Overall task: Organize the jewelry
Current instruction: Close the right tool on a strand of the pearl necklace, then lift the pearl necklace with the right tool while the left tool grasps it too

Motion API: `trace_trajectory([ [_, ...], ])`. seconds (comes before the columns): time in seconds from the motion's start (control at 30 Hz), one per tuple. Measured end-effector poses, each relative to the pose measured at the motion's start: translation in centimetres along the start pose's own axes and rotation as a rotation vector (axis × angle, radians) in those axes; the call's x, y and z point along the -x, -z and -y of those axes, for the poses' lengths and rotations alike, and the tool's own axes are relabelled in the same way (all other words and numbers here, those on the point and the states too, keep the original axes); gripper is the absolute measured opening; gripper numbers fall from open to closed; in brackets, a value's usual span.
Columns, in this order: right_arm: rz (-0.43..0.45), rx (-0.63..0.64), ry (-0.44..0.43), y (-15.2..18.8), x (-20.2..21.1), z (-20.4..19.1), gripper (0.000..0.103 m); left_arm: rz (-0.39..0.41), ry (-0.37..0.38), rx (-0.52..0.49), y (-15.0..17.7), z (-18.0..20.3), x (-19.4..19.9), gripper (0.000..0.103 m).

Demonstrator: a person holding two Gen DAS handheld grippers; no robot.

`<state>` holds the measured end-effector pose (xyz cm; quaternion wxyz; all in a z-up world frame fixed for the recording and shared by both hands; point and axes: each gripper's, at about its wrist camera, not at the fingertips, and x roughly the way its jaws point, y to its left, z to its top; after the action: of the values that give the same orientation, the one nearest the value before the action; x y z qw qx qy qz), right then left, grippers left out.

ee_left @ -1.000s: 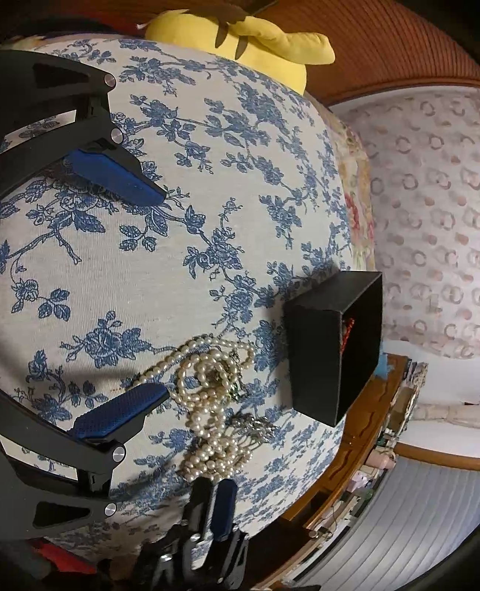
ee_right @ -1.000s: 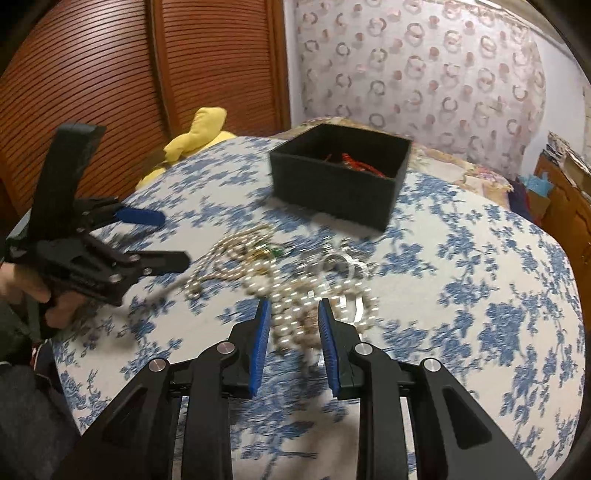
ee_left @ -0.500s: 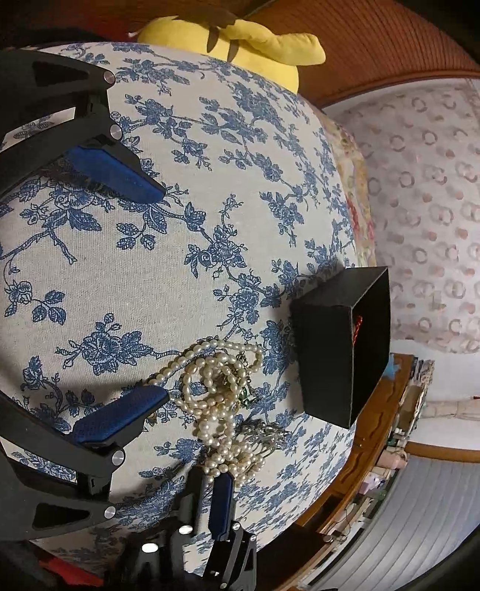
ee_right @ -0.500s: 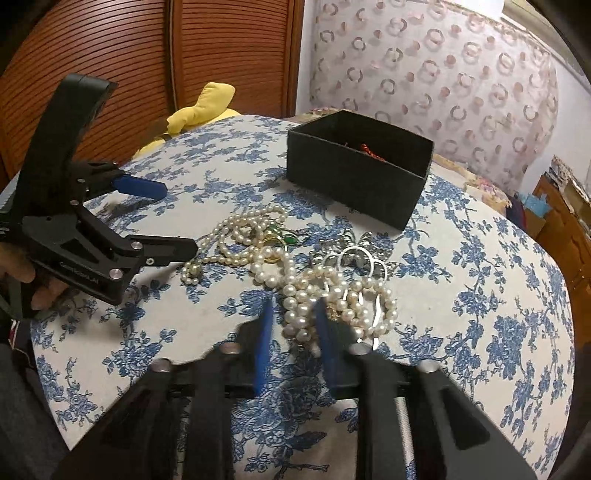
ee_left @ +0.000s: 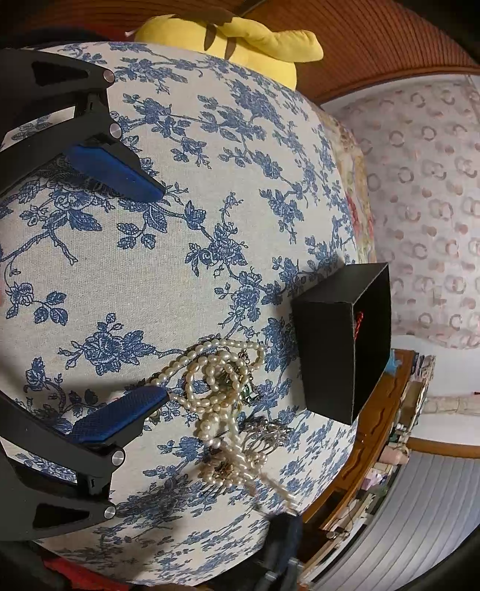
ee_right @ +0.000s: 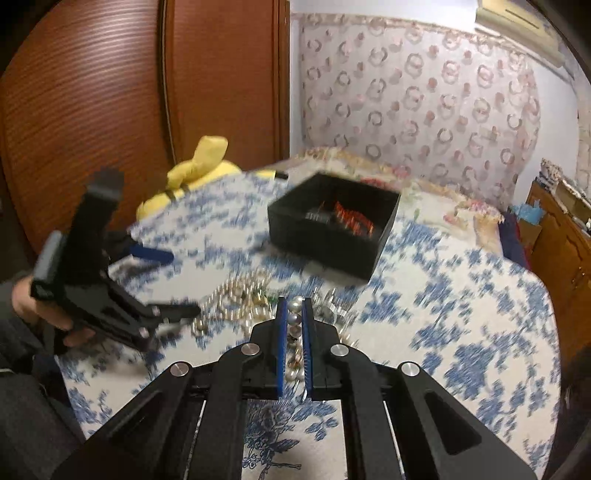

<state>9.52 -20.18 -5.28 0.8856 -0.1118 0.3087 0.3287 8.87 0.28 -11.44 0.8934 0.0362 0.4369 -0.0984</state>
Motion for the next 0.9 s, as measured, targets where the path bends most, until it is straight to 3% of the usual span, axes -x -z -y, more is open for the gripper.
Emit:
trace_trajectory([
  [0.13, 0.045, 0.01, 0.011, -1.5, 1.8, 0.2, 0.008, 0.003, 0.006, 0.007, 0.0, -0.1, 0.0, 0.095],
  [0.23, 0.065, 0.026, 0.028, -2.3, 2.6, 0.1, 0.008, 0.019, 0.059, 0.031, -0.2, -0.3, 0.4, 0.094],
  [0.3, 0.077, 0.029, 0.034, -2.7, 3.1, 0.1, 0.008, 0.026, 0.085, 0.04, -0.4, -0.3, 0.5, 0.076],
  [0.4, 0.093, 0.032, 0.047, -3.0, 3.6, 0.3, 0.008, 0.027, 0.098, 0.044, -1.1, -0.1, 0.4, 0.059],
  [0.6, 0.101, 0.025, 0.057, -3.2, 3.9, 0.7, 0.009, 0.009, 0.092, 0.004, -2.2, 1.0, -0.4, 0.038],
  [0.8, 0.099, 0.023, 0.057, -3.2, 3.7, 0.7, 0.009, 0.009, 0.005, -0.008, -2.0, 0.0, -0.3, 0.037],
  [0.9, 0.099, 0.021, 0.058, -3.2, 3.7, 0.7, 0.009, 0.005, 0.02, 0.013, -1.9, -0.9, -0.3, 0.037],
])
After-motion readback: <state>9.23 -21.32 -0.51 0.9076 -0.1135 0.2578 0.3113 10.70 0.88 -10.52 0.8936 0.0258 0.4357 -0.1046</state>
